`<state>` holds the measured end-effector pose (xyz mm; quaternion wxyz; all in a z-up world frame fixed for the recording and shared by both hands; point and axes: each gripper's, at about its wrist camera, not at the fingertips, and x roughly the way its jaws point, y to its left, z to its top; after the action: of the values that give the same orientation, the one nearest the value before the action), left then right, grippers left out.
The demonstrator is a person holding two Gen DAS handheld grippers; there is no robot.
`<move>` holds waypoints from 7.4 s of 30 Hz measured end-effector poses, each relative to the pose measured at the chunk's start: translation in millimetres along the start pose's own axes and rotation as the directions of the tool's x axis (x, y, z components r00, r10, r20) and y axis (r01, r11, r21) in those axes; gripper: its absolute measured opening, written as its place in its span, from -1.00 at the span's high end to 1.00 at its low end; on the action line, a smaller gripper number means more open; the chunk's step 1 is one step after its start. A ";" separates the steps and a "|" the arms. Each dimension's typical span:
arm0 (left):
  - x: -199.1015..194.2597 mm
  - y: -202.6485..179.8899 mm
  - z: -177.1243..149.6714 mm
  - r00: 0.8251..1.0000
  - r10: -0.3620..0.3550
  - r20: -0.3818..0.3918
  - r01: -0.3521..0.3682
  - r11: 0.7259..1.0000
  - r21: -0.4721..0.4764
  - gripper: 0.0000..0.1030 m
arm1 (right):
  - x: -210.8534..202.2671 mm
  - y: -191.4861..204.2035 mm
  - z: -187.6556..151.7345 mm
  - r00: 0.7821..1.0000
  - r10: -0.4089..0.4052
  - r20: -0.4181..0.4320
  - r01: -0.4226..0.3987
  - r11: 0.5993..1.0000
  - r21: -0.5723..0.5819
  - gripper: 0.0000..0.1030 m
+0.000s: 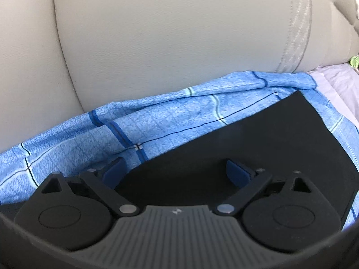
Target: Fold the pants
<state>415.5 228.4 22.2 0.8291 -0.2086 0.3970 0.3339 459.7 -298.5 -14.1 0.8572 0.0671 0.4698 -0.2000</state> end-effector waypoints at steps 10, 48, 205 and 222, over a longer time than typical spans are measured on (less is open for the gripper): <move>-16.7 9.2 3.0 0.993 0.095 0.074 -0.095 0.995 -0.003 0.80 | -26.3 -18.2 3.5 0.999 0.032 0.021 -0.033 0.998 0.060 0.59; 13.2 23.4 7.0 0.987 0.141 -0.078 -0.145 0.988 -0.058 -1.00 | 5.8 -7.4 33.2 0.986 -0.128 -0.108 0.135 0.989 0.062 -1.00; -227.6 262.3 -291.0 0.852 -0.520 0.068 0.411 0.742 0.529 0.33 | -260.1 222.7 -342.6 0.564 0.800 -0.202 -0.359 0.017 -0.933 -0.75; -226.0 261.4 -283.2 0.863 -0.503 0.043 0.408 0.745 0.528 0.32 | -246.3 103.7 -291.3 0.507 0.861 -0.048 -0.620 0.325 -0.714 -0.99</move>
<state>-23.9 147.9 12.1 0.9431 -0.0450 0.3287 0.0231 157.1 -46.8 23.3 0.8796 -0.0604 0.2635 0.3915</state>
